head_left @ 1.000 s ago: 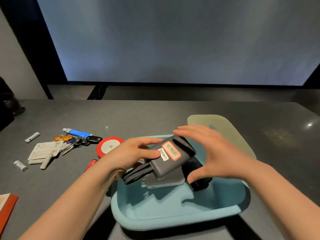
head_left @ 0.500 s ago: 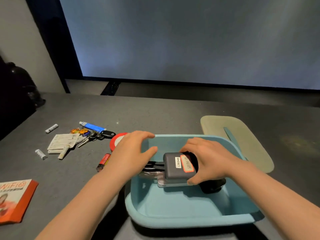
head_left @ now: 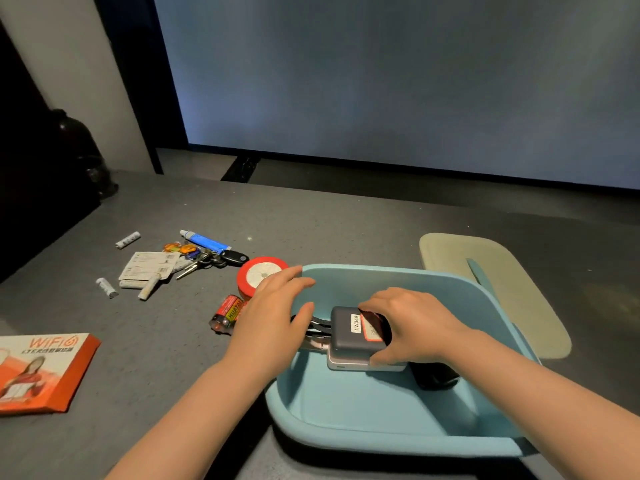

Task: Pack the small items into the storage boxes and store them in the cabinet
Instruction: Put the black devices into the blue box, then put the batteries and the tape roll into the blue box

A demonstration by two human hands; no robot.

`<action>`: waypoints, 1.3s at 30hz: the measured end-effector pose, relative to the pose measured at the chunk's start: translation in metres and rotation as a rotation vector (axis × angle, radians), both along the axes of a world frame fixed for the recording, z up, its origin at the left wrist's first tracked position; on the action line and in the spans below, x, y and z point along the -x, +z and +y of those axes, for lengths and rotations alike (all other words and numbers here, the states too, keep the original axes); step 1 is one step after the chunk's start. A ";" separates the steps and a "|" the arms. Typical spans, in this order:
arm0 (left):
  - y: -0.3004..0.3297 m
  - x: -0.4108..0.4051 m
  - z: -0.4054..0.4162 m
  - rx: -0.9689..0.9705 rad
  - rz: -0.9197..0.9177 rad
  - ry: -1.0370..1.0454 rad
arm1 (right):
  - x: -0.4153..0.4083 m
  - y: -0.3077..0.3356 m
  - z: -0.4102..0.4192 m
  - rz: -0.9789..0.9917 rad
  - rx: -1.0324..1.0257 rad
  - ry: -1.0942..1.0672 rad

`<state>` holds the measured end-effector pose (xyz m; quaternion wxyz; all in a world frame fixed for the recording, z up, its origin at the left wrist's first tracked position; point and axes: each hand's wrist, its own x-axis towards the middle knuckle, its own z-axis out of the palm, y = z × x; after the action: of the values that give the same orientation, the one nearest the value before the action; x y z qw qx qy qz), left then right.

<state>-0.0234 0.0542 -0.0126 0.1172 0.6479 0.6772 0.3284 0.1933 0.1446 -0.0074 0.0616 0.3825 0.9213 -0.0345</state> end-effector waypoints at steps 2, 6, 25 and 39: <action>0.001 -0.001 -0.001 -0.002 -0.016 0.004 | -0.002 0.001 -0.006 0.007 0.002 -0.014; 0.008 -0.001 -0.008 -0.020 -0.080 0.062 | 0.012 0.021 -0.016 0.161 -0.007 -0.066; -0.038 0.134 -0.005 0.178 0.058 -0.102 | 0.199 0.038 0.006 0.327 0.092 -0.176; -0.071 0.161 0.036 0.248 0.123 -0.302 | 0.257 -0.004 0.074 -0.330 0.176 -0.109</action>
<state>-0.1846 0.0900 -0.0832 0.2026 0.7416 0.6134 0.1809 -0.0640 0.2182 -0.0113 0.2432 0.4253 0.8700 -0.0547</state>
